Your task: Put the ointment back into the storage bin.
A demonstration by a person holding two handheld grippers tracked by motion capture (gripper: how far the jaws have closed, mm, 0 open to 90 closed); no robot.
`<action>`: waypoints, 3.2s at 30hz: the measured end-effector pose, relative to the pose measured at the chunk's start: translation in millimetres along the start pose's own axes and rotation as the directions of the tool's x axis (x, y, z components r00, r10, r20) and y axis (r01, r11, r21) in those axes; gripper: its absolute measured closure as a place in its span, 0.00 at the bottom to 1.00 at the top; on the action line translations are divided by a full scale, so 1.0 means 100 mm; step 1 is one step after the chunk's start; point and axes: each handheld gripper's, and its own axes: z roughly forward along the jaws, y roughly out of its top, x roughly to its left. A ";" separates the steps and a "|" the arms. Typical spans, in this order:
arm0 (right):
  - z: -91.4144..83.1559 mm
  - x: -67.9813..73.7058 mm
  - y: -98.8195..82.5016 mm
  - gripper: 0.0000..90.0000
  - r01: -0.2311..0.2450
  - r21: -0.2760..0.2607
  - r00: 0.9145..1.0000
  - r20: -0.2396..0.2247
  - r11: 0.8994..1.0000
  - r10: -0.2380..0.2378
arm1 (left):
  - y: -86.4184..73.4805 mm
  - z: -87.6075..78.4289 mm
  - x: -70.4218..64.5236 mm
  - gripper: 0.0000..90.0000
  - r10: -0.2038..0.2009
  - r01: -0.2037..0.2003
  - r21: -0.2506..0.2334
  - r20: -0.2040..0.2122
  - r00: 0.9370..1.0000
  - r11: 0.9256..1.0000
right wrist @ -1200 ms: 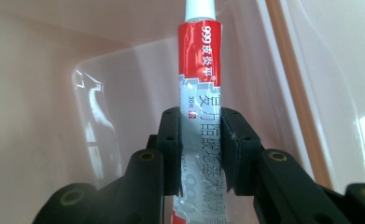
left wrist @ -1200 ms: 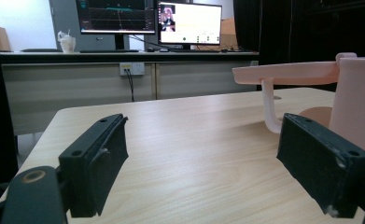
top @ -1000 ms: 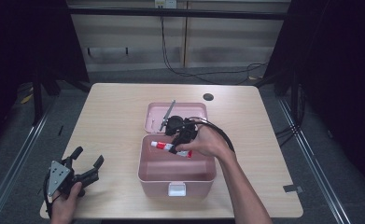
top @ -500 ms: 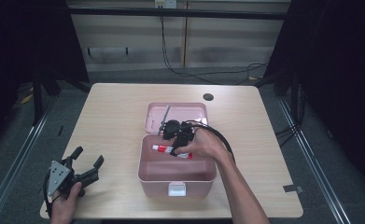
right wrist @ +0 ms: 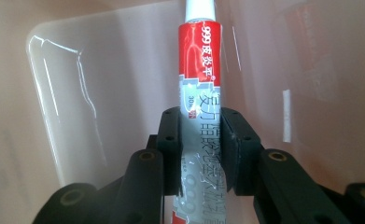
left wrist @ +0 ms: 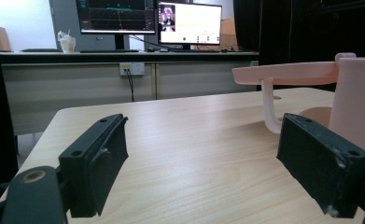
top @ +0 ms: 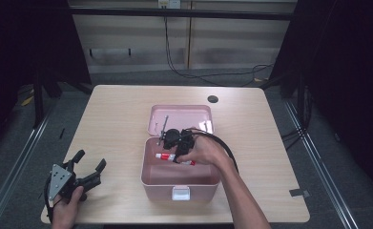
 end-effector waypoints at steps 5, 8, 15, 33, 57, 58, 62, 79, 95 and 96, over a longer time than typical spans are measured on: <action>0.01 0.04 0.01 0.79 0.014 0.011 1.000 0.016 1.000 -0.014 | 0.00 0.00 0.00 0.18 -0.001 0.001 0.000 0.000 1.000 1.000; 0.05 0.05 0.01 0.79 0.025 0.018 0.999 0.023 1.000 -0.026 | 0.00 0.00 0.00 0.18 -0.004 0.004 0.001 0.001 1.000 1.000; 0.10 0.06 0.02 0.79 0.018 0.028 1.000 0.025 0.999 -0.018 | 0.00 0.00 0.00 0.18 -0.003 0.003 0.001 0.000 1.000 1.000; 0.22 0.08 0.01 0.79 0.020 0.075 0.998 0.054 0.997 -0.024 | 0.00 0.00 0.00 0.18 -0.004 0.004 0.000 0.000 1.000 1.000; 0.29 0.07 0.01 0.78 0.000 0.124 0.996 0.090 0.992 -0.011 | 0.00 0.00 0.00 0.18 -0.001 0.001 0.003 0.002 1.000 1.000; 0.29 0.07 0.00 0.78 -0.001 0.125 0.996 0.091 0.992 -0.011 | 0.00 0.00 0.00 0.18 -0.001 0.001 0.003 0.002 1.000 1.000; 0.27 0.06 -0.03 0.78 -0.004 0.108 0.996 0.089 0.994 -0.006 | 0.00 0.00 0.00 0.18 -0.001 0.001 0.003 0.002 1.000 1.000; 0.04 0.11 -0.13 0.75 -0.041 -0.015 0.999 0.032 0.999 0.041 | 0.00 0.00 0.00 0.18 -0.003 0.003 0.002 0.002 1.000 1.000; -0.31 0.15 -0.39 0.66 -0.146 -0.245 0.989 -0.033 0.959 0.142 | 0.00 0.00 0.00 0.18 -0.001 0.001 0.003 0.002 1.000 1.000; -0.32 0.14 -0.41 0.65 -0.152 -0.262 0.988 -0.044 0.953 0.146 | 0.00 0.00 0.00 0.18 -0.001 0.001 0.003 0.002 1.000 1.000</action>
